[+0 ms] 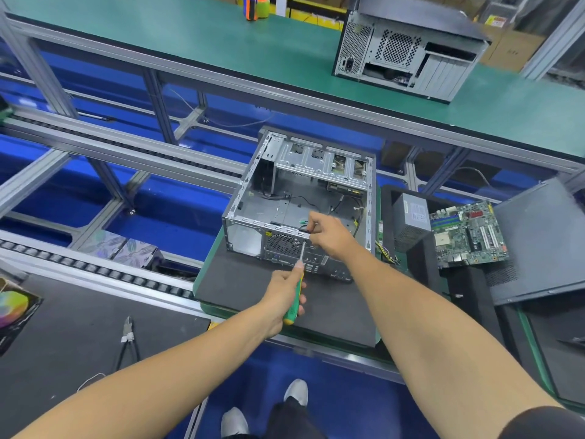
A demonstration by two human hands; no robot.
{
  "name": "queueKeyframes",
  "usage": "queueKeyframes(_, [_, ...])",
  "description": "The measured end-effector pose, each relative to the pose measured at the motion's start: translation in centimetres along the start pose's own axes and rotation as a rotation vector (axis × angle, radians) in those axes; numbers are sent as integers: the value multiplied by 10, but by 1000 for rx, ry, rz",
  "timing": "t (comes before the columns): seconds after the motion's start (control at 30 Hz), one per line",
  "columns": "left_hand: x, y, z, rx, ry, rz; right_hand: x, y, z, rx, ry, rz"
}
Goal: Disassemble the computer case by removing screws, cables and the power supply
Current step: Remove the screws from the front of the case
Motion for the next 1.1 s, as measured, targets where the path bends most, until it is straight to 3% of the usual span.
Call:
queueKeyframes(0.17, [10,3,0,-68,-4,-72,-1,1,-1,0,-4,2])
queueKeyframes(0.37, [5,-1,-2,-105,42,12,0,1,1,6,-10,-5])
queueKeyframes(0.63, [6,3,8,57,-55,73,0,1,0,4,-18,-10])
queueKeyframes(0.93, [19,9,10,-53,-62,-42,-1,2,-1,4,-23,-7])
queueKeyframes(1.1, [16,5,9,-80,3,-7,-2,2,-2,0,-5,1])
Point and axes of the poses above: each hand's wrist, its own y-axis towards the middle knuckle, its own x-axis out of the back of the hand, z = x × y, the point moved 9 cm from there along y, towards the middle knuckle, and after that the axes turned 1 degree about y, right-handed, at the moved point
